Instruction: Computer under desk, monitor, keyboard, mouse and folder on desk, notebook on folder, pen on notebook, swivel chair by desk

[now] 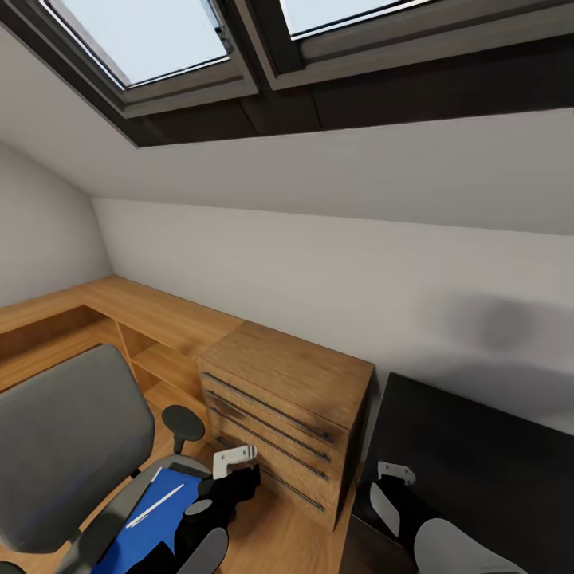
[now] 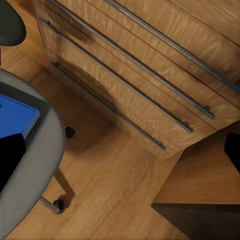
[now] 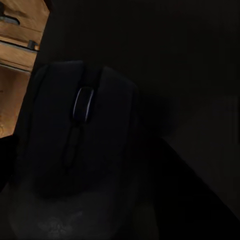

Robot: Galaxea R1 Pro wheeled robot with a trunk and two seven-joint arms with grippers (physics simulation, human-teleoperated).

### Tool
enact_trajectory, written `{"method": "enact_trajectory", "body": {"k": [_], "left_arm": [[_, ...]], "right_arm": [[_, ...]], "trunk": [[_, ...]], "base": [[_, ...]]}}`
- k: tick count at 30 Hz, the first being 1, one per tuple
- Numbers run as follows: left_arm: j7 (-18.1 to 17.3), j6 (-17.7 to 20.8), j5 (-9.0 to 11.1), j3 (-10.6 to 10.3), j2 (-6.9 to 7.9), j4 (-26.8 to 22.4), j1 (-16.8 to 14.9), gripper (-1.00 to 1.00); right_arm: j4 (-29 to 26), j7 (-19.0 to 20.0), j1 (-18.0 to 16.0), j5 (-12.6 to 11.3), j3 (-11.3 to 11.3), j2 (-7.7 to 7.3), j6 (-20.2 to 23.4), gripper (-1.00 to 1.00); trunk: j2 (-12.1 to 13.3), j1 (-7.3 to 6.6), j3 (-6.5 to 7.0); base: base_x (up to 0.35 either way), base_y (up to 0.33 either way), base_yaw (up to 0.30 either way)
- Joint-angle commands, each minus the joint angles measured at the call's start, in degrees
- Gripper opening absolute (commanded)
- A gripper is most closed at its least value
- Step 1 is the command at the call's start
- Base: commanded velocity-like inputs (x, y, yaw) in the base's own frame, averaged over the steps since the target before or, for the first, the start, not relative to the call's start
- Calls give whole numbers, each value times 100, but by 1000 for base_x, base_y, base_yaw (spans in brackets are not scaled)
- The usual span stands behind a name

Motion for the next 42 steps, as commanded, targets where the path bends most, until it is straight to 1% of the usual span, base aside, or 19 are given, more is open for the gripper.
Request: {"method": "enact_trajectory", "body": {"k": [1,5,10,11,13,15,16,17,19,20,21,22,23,25,27,28,29,31,42], "left_arm": [[45,14,22,-13,5,-2,-8,100],[49,10,12,-21,-1,12,-8,100],[50,10,10,-22,-3,14,-8,100],[50,10,10,-22,-3,14,-8,100],[50,10,10,-22,-2,14,-8,100],[52,10,13,-22,1,16,-8,100],[51,10,14,-22,1,18,-8,100],[51,10,16,-22,0,21,-8,100],[50,10,16,-22,-4,35,-8,100],[52,10,16,-22,-8,45,-8,100],[58,10,19,-22,-10,50,-8,100],[60,10,19,-22,-8,51,-8,100],[65,10,17,-22,-16,56,-8,100],[66,10,16,-22,-19,57,-8,100],[67,10,16,-22,-20,58,-8,100],[67,10,16,-22,-20,58,-8,100],[68,10,16,-22,-21,63,-8,100],[68,10,16,-22,-21,66,-8,100],[68,10,25,-22,-18,109,-8,100]], "right_arm": [[-48,-23,-2,-61,16,1,-60,-100],[-305,-48,0,-54,8,9,-363,-100],[-492,-59,6,-53,7,5,-629,-100],[-632,-65,12,-53,7,6,-833,-100],[-794,-73,22,-53,7,8,-937,-100],[-1157,-85,56,-53,7,10,-1034,-100],[-1478,-104,139,-53,4,11,-1066,-100],[-1659,-117,210,-53,3,12,-1074,-100],[-2531,-191,666,-53,0,8,-1038,-100],[-3455,-259,1143,-55,1,9,-827,-100],[-4052,-292,1443,-57,3,12,-628,-100],[-4328,-302,1585,-58,4,14,-527,-100],[-5419,-331,2135,-66,6,22,-95,-100],[-5792,-338,2321,-75,6,26,78,-100],[-5987,-341,2418,-142,7,25,178,-100],[-6063,-343,2455,-243,7,22,216,-100],[-6182,-344,2499,-539,7,2,264,-100],[-6280,-345,2514,-660,7,3,277,-100],[-6341,-346,2521,-721,7,4,270,-100]], "trunk": [[34,-21,9],[195,-109,81],[395,-219,171],[435,-241,189],[516,-285,225],[596,-328,260],[636,-350,278],[676,-372,296],[756,-416,332],[796,-438,350],[836,-460,368],[877,-482,386],[917,-504,404],[997,-548,440],[1077,-592,476],[1117,-614,494],[1157,-636,512],[1237,-680,548],[1679,-921,745]], "base": [[0,0,0],[0,0,0],[0,0,0],[0,0,0],[0,0,0],[0,0,0],[0,0,0],[0,0,0],[0,0,0],[0,0,0],[0,0,0],[0,0,0],[-163,0,0],[-238,0,0],[-288,0,0],[-311,0,0],[-331,0,0],[-335,0,0],[-340,0,-11]]}}
